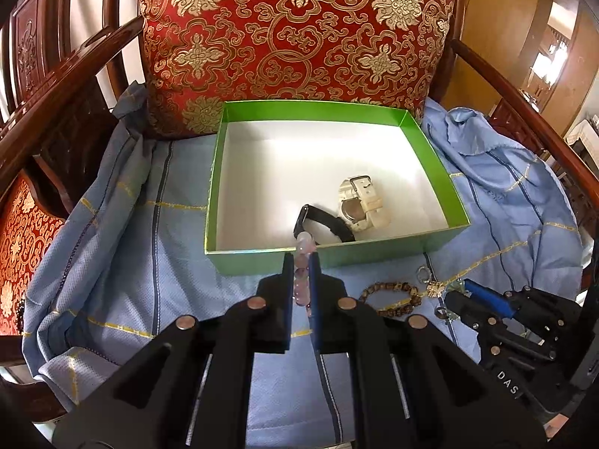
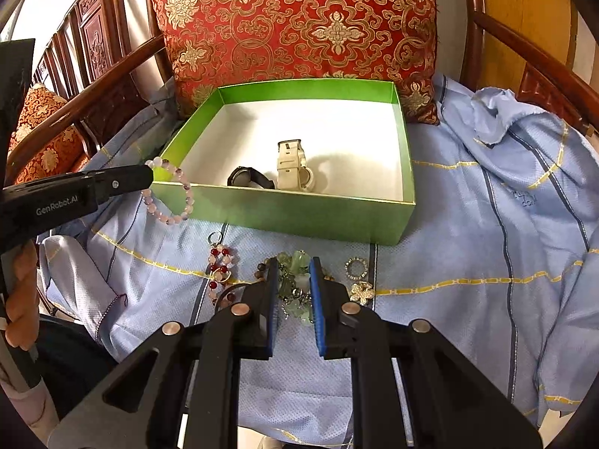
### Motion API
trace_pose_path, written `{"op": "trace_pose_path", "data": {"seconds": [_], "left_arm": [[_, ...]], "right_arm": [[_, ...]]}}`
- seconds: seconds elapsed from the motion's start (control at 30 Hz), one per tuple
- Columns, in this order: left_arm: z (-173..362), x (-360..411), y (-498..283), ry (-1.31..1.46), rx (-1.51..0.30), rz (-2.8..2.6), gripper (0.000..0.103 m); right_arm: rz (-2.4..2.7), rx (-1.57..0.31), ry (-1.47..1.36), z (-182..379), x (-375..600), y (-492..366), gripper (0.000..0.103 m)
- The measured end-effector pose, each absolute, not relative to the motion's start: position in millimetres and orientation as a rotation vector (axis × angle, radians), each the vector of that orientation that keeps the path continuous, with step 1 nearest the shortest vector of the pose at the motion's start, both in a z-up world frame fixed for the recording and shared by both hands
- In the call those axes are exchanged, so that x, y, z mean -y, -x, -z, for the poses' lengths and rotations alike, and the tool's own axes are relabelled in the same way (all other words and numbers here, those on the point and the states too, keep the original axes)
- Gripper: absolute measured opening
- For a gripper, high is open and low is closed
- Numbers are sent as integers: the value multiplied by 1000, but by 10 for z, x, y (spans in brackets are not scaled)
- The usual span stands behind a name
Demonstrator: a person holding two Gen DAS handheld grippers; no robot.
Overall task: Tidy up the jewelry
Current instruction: 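Lift both items over the green box and open both tools to drop them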
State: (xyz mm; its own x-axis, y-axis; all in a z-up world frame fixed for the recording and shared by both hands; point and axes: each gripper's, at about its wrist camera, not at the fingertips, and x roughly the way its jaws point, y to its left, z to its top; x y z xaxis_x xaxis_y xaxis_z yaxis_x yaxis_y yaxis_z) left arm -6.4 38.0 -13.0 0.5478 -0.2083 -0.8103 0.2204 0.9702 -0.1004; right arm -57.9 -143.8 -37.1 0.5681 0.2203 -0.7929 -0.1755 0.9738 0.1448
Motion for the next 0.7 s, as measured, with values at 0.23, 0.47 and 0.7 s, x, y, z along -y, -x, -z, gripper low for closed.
{"op": "trace_pose_path", "data": {"seconds": [0.23,0.47,0.7], "left_arm": [[-23,-236,-27,-81,-917,250,8],[-305,-231,-439,-68,-774,199,8],[-59,-159,-915,-87,-790,173,8]], "right_arm": [[-261,-873,-87,130,1474,444,16],[-231,-753,-77,-247,1494,-30,16],[-156,-836,-44,84,1438,-607,16]]}}
